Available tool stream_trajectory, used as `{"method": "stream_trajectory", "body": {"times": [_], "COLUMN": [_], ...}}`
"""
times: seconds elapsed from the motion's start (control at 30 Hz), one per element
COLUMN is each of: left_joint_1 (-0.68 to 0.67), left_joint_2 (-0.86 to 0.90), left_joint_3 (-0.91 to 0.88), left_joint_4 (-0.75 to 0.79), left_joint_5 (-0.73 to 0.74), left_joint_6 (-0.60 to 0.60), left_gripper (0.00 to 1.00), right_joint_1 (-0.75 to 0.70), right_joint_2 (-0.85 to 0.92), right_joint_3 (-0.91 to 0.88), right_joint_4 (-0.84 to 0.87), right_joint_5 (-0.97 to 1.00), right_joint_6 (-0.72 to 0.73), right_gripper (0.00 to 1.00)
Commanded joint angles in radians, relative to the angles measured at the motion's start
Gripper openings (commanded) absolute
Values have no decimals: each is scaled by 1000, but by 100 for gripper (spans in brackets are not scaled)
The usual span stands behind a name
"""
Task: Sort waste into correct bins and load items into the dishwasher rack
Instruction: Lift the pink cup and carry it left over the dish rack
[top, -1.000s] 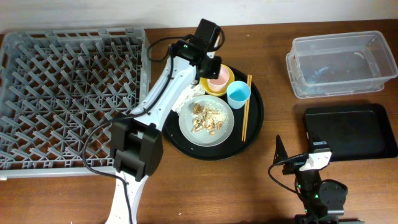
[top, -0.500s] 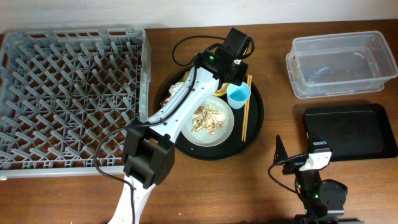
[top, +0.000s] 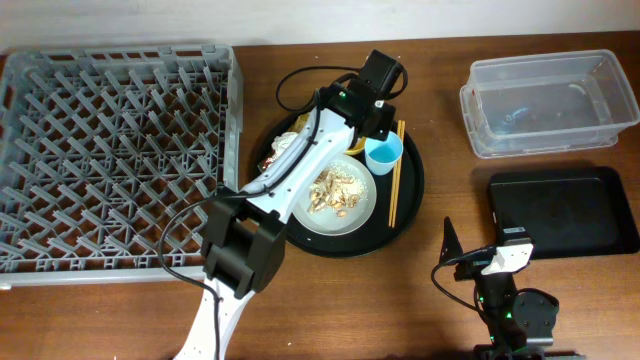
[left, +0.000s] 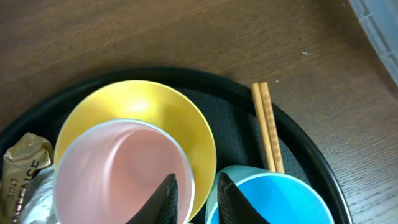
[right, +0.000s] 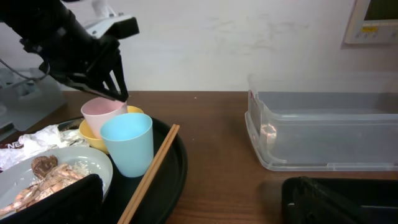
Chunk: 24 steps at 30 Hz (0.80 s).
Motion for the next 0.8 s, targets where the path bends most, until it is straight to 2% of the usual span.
{"method": "stream_trajectory", "body": {"times": [0.0,0.2,0.37,0.57,0.77], "left_joint_1": [5,8,8,8,40], "left_joint_2": [46,48,48,24,-124], "left_joint_3": [15,15,16,21,21], "left_joint_4": [4,19,22,20,-10], "left_joint_5": [-9,-13,-47,-52,-52], "left_joint_6": [-16,-16,-16,-16,-16], "left_gripper": [22,21,1,1,1], "right_joint_1": [-7,-7,-7,-7,-7], "right_joint_2": [-6,-6,-6,-6,-6], "right_joint_3": [-7,-7,-7,-7,-7], "right_joint_4": [-2,-2,-2,-2,-2], "right_joint_5": [-10,-10,-10,-10,-10], "right_joint_6": [8,7,7,7,8], "right_gripper": [98,98,99,98,98]}}
